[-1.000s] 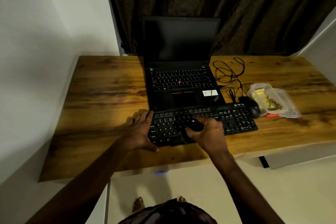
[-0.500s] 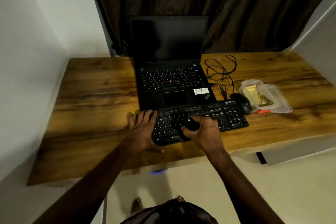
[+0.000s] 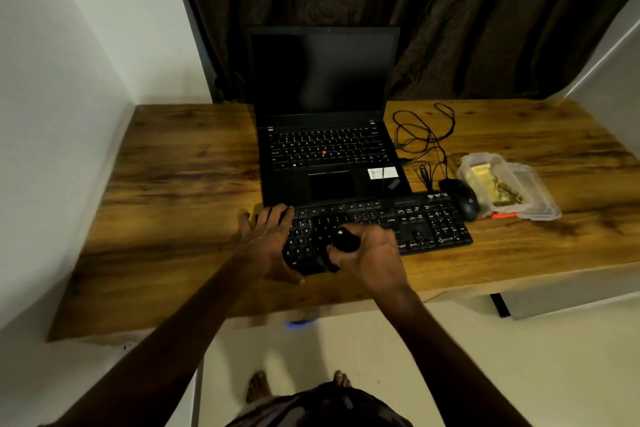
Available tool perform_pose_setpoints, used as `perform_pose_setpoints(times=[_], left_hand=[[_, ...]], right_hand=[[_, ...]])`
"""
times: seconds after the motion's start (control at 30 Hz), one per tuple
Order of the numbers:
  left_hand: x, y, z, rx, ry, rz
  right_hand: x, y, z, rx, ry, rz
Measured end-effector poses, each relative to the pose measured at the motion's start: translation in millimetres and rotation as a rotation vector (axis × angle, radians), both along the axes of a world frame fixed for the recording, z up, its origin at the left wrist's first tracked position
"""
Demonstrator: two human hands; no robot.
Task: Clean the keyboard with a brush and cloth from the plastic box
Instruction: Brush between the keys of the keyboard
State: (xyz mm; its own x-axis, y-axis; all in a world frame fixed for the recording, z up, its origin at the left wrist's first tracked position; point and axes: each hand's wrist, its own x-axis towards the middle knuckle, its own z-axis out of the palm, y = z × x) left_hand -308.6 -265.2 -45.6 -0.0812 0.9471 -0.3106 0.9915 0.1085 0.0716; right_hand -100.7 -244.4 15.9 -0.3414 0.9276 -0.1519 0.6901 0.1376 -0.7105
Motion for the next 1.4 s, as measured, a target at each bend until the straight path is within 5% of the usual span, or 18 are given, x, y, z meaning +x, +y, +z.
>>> perform_pose_setpoints(times=[0.17,0.43,0.7,0.97,1.2,1.4], left_hand=[[-4.7,-2.1,3.5,0.034,-0.051,-0.038],[20.8,10.8,-4.0,0.085,-0.070,-0.060],[28.9,13.1,-1.0,0.089,-0.104,-0.023],[29.9,14.6,-0.1,0.067,-0.094,-0.015],[30.0,16.1,-1.2,0.051,-0.107,-0.003],[29.8,16.6,-3.4,0.049,-0.103,-0.007]], right_hand=[[31.6,18.6,8.9,0.068,-0.113,-0.146],[37.4,20.9,-1.3,0.003,0.068,-0.090],[91.0,45.6,-23.5,0.121,-0.095,-0.304],[65.9,29.7,-5.0,0.068,0.058,-0.098],[91.1,39.6,2.6,0.148,-0.056,-0.221],[53.7,24.3,-1.5,0.072,0.015,-0.044]])
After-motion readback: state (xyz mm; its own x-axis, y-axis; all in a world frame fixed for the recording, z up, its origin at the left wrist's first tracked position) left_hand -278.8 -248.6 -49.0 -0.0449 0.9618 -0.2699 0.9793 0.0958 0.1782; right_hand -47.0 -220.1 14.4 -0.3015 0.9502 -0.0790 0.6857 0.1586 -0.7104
